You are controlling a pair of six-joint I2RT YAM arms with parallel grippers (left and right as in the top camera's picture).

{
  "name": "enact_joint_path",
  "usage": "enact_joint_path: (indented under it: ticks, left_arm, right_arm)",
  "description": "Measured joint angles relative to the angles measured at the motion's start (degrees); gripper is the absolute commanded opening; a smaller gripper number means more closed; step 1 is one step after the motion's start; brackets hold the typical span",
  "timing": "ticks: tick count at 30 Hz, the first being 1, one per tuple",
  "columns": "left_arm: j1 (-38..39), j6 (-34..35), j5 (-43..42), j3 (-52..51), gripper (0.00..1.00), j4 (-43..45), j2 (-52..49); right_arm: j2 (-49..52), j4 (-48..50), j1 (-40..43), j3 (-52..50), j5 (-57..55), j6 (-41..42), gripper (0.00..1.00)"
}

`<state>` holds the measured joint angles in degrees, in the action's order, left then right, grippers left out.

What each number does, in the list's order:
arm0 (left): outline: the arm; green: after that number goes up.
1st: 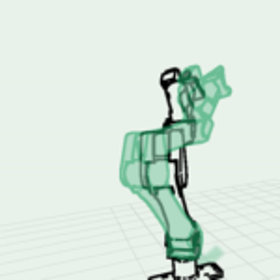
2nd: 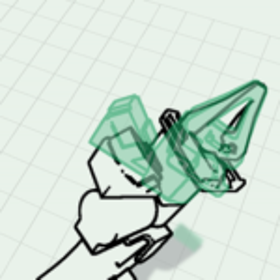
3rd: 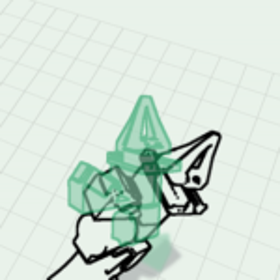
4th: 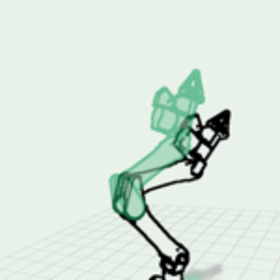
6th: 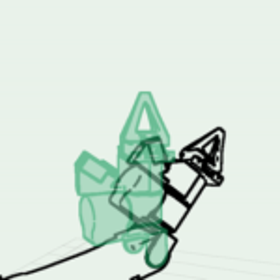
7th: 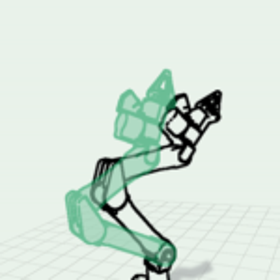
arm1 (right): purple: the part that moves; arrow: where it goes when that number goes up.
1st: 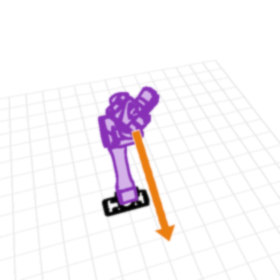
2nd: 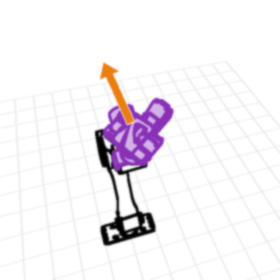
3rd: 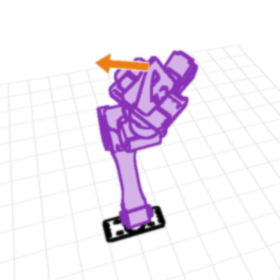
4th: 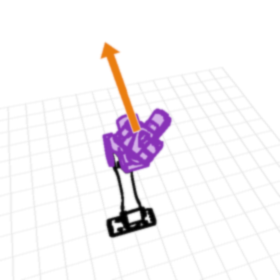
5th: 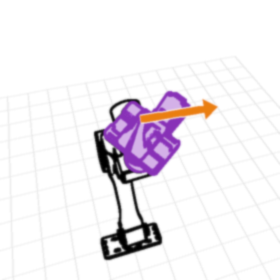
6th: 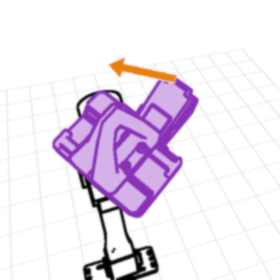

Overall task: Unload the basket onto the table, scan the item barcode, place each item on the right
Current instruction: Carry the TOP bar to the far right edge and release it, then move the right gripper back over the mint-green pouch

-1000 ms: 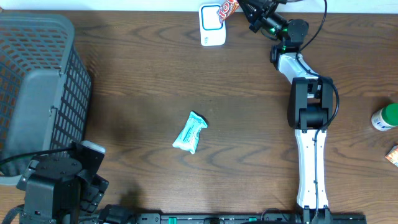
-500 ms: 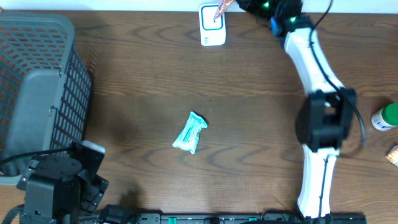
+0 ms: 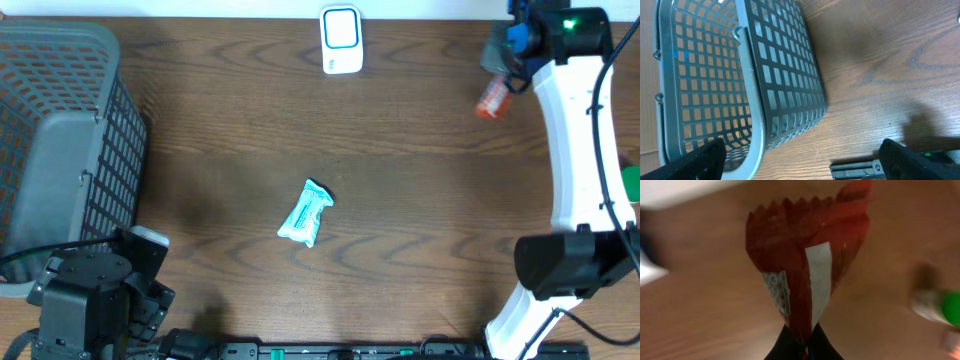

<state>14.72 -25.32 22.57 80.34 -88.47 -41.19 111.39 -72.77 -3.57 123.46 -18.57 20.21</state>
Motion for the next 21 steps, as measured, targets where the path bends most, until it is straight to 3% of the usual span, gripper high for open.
enact_joint_path:
  ticks: [7, 17, 18, 19, 20, 21]
  left_arm:
    - [0.0, 0.0, 0.0, 0.0, 0.98, 0.0, 0.0]
    - [0.0, 0.0, 0.0, 0.0, 0.98, 0.0, 0.0]
    - [0.0, 0.0, 0.0, 0.0, 0.98, 0.0, 0.0]
    - [0.0, 0.0, 0.0, 0.0, 0.98, 0.0, 0.0]
    - [0.0, 0.0, 0.0, 0.0, 0.98, 0.0, 0.0]
    - [0.0, 0.0, 0.0, 0.0, 0.98, 0.0, 0.0]
  right_arm:
    - [4.2, -4.9, 7.8, -5.7, -10.3, -3.3, 0.01]
    - [6.6, 10.6, 19.2, -25.9, -20.9, -8.9, 0.01]
    - [6.6, 11.4, 20.1, -27.4, -20.9, -9.3, 0.11]
    - [6.7, 12.2, 21.0, -29.2, -20.9, -9.8, 0.33]
    - [6.8, 12.3, 21.6, -30.0, -20.9, -10.3, 0.84]
    - [6.9, 12.4, 22.2, -30.8, -20.8, -10.4, 0.99]
